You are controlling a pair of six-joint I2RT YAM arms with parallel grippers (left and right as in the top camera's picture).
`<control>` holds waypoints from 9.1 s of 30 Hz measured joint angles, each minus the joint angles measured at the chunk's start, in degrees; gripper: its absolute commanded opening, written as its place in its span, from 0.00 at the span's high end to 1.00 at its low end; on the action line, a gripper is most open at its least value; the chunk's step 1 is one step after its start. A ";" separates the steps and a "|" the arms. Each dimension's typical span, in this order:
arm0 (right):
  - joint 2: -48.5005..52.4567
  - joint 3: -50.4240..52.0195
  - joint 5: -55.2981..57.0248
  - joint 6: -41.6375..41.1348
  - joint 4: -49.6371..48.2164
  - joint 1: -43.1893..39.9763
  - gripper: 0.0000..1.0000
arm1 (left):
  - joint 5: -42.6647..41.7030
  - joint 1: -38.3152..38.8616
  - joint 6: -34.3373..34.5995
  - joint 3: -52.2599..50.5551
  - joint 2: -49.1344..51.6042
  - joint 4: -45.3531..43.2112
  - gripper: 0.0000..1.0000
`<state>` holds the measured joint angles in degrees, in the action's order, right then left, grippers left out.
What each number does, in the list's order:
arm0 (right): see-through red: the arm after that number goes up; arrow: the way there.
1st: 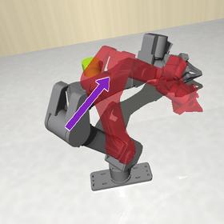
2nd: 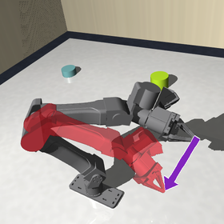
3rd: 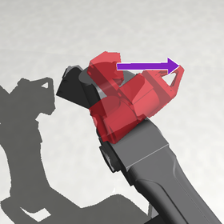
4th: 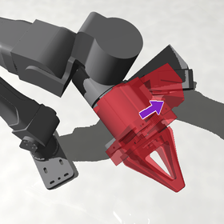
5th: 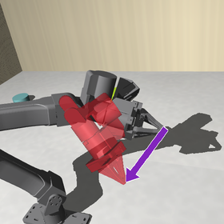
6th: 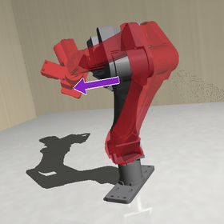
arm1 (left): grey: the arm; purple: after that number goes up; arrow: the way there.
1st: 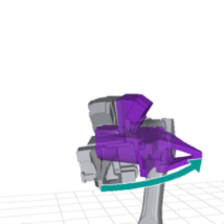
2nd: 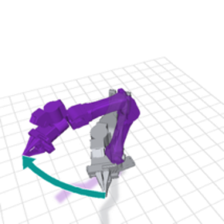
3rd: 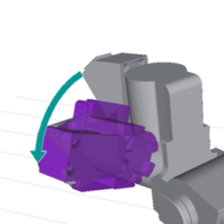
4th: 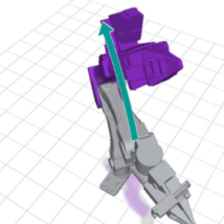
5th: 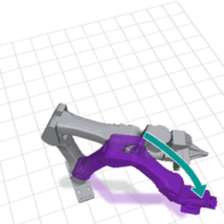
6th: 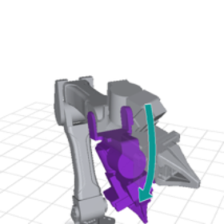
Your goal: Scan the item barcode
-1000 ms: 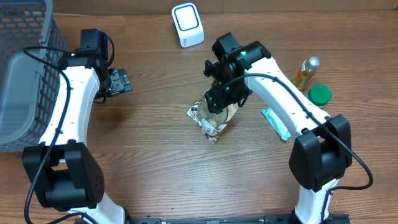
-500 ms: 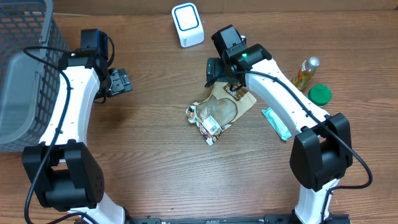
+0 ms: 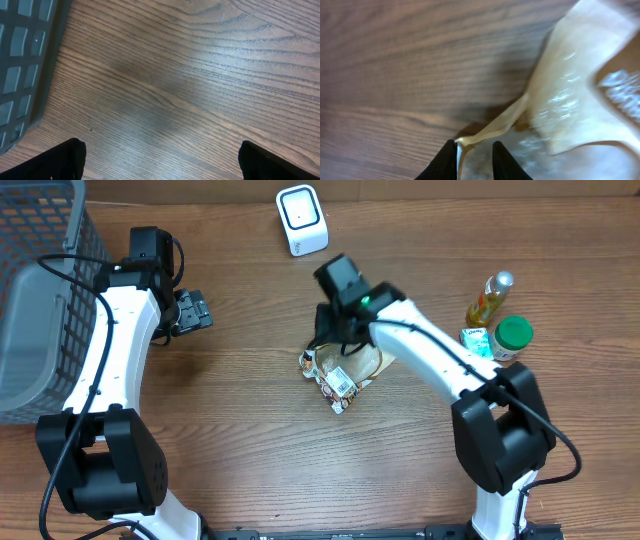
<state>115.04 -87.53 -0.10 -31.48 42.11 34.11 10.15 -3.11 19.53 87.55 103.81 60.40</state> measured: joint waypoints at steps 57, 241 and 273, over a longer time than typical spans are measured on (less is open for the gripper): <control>-0.52 5.16 1.20 7.21 13.68 -10.08 0.14 | 0.00 0.00 0.00 0.00 0.00 0.02 0.00; -114.42 86.49 -1.57 47.21 -52.35 -26.14 0.00 | 0.00 0.00 -0.02 0.00 0.02 -0.17 0.00; -114.42 86.49 -1.40 35.93 -37.03 -32.30 0.00 | 0.00 0.00 -0.02 0.00 0.02 -0.17 0.00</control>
<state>0.62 -1.04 -1.50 4.45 5.08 1.80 10.15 -3.11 19.51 87.55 103.83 60.23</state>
